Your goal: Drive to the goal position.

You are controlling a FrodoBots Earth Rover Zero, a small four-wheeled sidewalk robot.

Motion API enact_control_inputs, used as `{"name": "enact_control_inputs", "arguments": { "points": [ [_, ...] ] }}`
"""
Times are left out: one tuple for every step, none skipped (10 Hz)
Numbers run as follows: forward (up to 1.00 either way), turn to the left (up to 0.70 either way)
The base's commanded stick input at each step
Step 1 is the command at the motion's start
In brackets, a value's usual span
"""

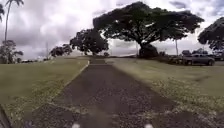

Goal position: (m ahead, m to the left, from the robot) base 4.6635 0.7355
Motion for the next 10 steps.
{"name": "enact_control_inputs", "arguments": {
  "points": [
    [0.7,0.0],
    [0.7,0.0],
    [0.7,0.0],
    [0.7,0.0],
    [0.7,0.0],
    [0.7,0.0],
    [0.7,0.0],
    [0.7,0.0],
    [0.7,0.0],
    [0.7,0.0]
  ]
}}
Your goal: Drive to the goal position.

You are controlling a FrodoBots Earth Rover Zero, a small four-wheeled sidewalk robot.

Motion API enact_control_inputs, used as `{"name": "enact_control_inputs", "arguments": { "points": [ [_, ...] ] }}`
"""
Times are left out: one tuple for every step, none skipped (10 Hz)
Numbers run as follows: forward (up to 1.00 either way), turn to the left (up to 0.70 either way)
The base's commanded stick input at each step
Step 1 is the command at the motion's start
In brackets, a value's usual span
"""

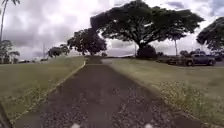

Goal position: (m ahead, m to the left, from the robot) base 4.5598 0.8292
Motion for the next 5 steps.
{"name": "enact_control_inputs", "arguments": {
  "points": [
    [0.7,0.0],
    [0.7,0.0],
    [0.7,0.0],
    [0.7,0.0],
    [0.7,0.0]
  ]
}}
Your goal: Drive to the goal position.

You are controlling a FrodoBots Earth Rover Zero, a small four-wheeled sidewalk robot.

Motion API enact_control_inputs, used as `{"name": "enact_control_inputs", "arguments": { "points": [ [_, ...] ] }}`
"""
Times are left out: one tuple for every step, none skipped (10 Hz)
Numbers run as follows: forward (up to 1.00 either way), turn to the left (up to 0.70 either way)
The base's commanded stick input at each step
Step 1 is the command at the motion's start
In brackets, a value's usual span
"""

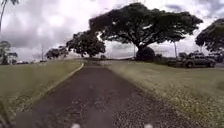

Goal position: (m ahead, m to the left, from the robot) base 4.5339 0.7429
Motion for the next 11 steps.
{"name": "enact_control_inputs", "arguments": {
  "points": [
    [0.7,0.0],
    [0.7,0.0],
    [0.7,0.0],
    [0.7,0.0],
    [0.7,0.0],
    [0.7,0.0],
    [0.7,0.35],
    [0.7,0.35],
    [0.7,0.35],
    [0.7,0.35],
    [0.7,0.35]
  ]
}}
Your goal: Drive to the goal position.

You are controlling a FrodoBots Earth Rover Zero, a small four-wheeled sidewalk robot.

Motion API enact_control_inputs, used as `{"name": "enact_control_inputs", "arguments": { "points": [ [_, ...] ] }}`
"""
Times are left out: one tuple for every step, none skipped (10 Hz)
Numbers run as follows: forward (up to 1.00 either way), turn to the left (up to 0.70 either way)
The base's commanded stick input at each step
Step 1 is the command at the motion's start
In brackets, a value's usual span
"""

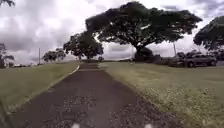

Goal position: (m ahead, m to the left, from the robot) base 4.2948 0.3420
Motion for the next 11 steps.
{"name": "enact_control_inputs", "arguments": {
  "points": [
    [0.7,0.35],
    [0.7,0.35],
    [0.7,0.35],
    [0.7,0.34],
    [0.7,0.33],
    [0.7,0.31],
    [0.7,0.2],
    [0.7,0.0],
    [0.7,0.0],
    [0.7,0.0],
    [0.7,0.3]
  ]
}}
